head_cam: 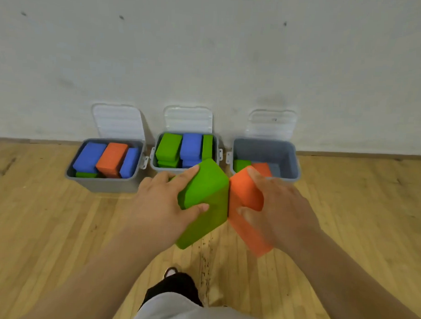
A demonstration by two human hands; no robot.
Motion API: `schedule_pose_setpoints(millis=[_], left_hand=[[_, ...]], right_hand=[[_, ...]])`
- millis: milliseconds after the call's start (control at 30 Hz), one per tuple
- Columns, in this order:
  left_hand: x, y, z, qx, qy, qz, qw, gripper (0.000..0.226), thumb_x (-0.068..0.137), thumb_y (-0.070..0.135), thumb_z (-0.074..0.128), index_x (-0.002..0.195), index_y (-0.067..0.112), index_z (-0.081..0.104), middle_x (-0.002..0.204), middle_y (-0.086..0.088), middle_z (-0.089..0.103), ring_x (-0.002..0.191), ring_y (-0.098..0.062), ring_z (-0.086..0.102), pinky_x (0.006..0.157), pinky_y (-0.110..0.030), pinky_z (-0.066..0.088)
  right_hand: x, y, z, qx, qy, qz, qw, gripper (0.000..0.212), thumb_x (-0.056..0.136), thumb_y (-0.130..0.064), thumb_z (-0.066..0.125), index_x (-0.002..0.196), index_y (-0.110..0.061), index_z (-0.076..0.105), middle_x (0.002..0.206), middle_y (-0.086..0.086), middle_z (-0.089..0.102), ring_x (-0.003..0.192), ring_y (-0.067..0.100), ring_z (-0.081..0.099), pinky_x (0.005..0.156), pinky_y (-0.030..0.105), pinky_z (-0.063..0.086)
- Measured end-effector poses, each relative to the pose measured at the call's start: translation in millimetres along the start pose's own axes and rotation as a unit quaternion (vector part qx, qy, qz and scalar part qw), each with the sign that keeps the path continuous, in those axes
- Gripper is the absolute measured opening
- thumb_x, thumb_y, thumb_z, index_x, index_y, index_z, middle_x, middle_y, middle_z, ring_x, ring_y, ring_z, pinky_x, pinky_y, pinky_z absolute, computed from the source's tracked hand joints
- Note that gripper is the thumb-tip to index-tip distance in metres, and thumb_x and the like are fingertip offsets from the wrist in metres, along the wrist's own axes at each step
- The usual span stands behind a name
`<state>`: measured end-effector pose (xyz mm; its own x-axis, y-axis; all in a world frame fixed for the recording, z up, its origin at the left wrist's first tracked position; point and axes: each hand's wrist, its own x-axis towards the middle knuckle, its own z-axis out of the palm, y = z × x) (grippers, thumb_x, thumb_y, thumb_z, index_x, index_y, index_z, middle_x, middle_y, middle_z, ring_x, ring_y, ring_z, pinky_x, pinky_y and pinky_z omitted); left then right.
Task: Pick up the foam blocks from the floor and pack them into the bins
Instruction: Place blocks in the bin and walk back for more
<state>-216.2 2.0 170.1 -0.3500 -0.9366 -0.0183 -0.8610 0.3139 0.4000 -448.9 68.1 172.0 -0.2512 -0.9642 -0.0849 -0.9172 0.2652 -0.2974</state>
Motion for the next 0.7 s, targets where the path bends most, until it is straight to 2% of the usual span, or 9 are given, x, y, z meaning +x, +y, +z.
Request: schedule_pose_setpoints(millis=[133,300,433,533,700], left_hand=[[88.6,34.5,21.2,0.004,-0.037,0.067,0.997,0.084,0.080,0.077,0.060,0.153,0.056,0.025,0.126,0.011,0.051,0.117,-0.018,0.043,0.103,-0.037,0.041],[205.1,66.4,66.4,0.014,-0.089,0.139,0.986,0.086,0.074,0.085,0.049,0.153,0.057,0.026,0.118,0.013,0.051,0.110,-0.020,0.045,0.099,-0.040,0.045],[319.3,84.9,91.4,0.014,-0.137,0.189,0.972,0.082,0.081,0.077,0.060,0.153,0.057,0.026,0.125,0.012,0.051,0.116,-0.020,0.044,0.102,-0.040,0.043],[386.8,97.0,93.3,0.032,-0.157,0.228,0.960,0.082,0.081,0.078,0.058,0.153,0.056,0.027,0.127,0.011,0.051,0.117,-0.020,0.044,0.106,-0.039,0.039],[492.6,122.7,98.0,0.034,-0.187,0.251,0.949,0.081,0.082,0.076,0.060,0.153,0.054,0.029,0.124,0.011,0.050,0.117,-0.022,0.045,0.103,-0.039,0.043]], right_hand=[[50.7,49.4,-0.6,0.025,-0.016,0.078,0.997,0.090,0.083,-0.064,0.060,0.158,-0.046,0.014,0.148,-0.005,0.050,0.130,0.024,0.050,0.105,0.043,0.045],[122.6,102.8,2.6,0.023,-0.035,0.174,0.984,0.091,0.082,-0.066,0.058,0.158,-0.048,0.010,0.142,0.000,0.050,0.127,0.029,0.049,0.104,0.047,0.045],[202.6,126.8,2.6,0.024,-0.024,0.232,0.972,0.092,0.079,-0.063,0.055,0.158,-0.043,0.011,0.139,0.003,0.052,0.124,0.032,0.052,0.103,0.047,0.046],[247.6,131.3,-1.0,0.066,-0.036,0.268,0.960,0.094,0.076,-0.064,0.052,0.157,-0.044,0.009,0.139,0.005,0.051,0.125,0.032,0.052,0.104,0.047,0.045],[329.5,155.1,-15.3,0.111,-0.035,0.309,0.944,0.094,0.078,-0.059,0.060,0.157,-0.047,0.010,0.141,0.003,0.050,0.128,0.030,0.049,0.101,0.046,0.047]])
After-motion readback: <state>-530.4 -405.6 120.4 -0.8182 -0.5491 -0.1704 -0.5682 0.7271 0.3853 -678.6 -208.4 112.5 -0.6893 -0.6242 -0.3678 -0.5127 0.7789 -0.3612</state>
